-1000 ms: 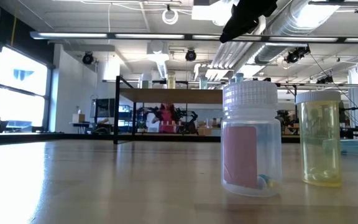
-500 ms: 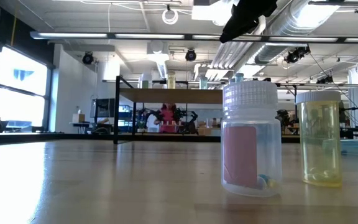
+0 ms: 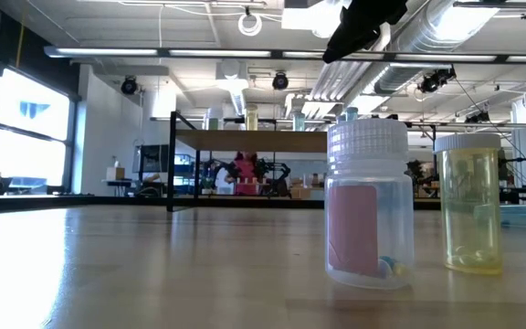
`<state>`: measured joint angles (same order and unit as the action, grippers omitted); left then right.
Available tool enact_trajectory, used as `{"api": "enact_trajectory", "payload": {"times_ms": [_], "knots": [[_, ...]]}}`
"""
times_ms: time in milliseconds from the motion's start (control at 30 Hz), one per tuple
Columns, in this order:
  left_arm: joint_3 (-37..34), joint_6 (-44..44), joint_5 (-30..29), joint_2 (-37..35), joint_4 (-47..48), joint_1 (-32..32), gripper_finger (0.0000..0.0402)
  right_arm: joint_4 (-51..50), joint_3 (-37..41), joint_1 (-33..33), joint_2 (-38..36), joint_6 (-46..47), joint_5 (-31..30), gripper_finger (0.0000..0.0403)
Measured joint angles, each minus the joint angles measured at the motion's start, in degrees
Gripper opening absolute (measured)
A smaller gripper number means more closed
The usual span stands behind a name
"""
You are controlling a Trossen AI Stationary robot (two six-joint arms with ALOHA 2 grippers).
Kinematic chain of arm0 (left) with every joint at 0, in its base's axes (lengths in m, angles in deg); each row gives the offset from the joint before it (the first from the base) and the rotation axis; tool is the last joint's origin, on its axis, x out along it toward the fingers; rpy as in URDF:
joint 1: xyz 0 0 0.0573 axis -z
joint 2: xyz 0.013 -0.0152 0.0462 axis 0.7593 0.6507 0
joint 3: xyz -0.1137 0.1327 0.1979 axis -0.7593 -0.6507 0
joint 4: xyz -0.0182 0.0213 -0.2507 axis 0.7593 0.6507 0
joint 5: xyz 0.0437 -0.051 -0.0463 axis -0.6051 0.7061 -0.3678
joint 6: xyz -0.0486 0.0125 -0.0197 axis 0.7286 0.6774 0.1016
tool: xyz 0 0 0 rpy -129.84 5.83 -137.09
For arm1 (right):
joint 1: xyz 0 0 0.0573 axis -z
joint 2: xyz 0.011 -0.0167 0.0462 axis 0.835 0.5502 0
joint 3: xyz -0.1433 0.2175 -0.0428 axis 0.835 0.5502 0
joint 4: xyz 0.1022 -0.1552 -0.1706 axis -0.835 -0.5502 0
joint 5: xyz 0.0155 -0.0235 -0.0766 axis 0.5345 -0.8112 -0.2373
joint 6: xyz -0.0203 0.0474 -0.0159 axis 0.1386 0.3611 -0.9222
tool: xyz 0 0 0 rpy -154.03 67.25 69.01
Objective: Pick and place medicine bottles onto shelf by color
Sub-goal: Put the bottom green pill bottle on the shelf aligned with the other green pill bottle
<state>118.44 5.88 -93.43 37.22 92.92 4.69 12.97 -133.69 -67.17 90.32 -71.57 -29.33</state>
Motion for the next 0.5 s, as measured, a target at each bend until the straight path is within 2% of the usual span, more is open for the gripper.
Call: {"api": "enact_trajectory", "payload": {"times_ms": [500], "knots": [[-0.02,2.76,-2.76,0.00,-0.02,-0.03,0.0229,0.00,0.02,0.00,0.00,0.07,0.00,0.0167]]}}
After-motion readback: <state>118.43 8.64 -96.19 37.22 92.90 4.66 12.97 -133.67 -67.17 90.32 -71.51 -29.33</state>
